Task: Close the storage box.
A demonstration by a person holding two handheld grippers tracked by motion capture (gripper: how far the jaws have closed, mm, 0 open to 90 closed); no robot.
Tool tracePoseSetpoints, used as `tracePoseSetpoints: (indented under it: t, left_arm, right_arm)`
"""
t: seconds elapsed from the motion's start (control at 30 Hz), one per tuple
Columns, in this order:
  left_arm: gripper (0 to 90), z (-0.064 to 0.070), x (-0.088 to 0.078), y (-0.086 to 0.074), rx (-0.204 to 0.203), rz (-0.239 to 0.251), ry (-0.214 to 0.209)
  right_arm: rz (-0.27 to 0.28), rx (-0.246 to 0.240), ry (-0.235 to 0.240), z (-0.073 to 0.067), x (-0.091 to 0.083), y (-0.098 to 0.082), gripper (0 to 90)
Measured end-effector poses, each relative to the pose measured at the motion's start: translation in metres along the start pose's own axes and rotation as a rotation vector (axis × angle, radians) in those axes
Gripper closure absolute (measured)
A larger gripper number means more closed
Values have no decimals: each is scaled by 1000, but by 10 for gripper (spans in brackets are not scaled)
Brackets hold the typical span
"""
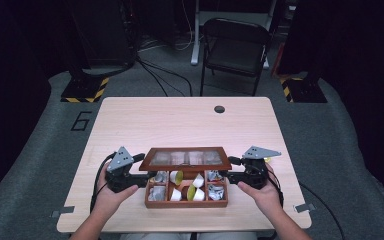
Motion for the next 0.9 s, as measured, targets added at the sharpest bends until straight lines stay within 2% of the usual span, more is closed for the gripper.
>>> tracePoseSetpoints:
  t: [0.13,0.3,0.37,0.53,0.63,0.8,0.9]
  left_arm:
    - [279,5,-6,-5,-36,22,-20]
    - [317,12,-11,-16,-62,18,-39]
    - [326,14,-12,-21,-84,13,-48]
    - [331,18,-13,-37,-121,-13,-74]
    - [351,21,-14,-45,-123,-29,-84]
    - [360,25,-12,-60,-130,-62,-87]
    - [359,27,-8,-70,-137,-91,-92]
  right_arm:
    - [-5,-5,-3,-3,-3,-3,369]
    - [-8,-1,-3,-8,-7,-13,372]
    - [-14,-1,3,-9,-8,-18,379]
    - [-30,17,16,-14,-11,-34,398]
    - [-46,6,19,-16,-11,-43,429]
    - [-77,-18,17,-20,-9,-55,429]
    - [-101,-17,35,-24,-8,-65,428]
Point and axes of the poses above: each handheld gripper's, and its own axes: x roughly forward along the jaws, y roughly out of its top, z roughly to its right, the point moved 8 cm from there along x, roughly forward along the jaws, and after that the axes turned 8 degrees about -y, right-handed, at the moved point
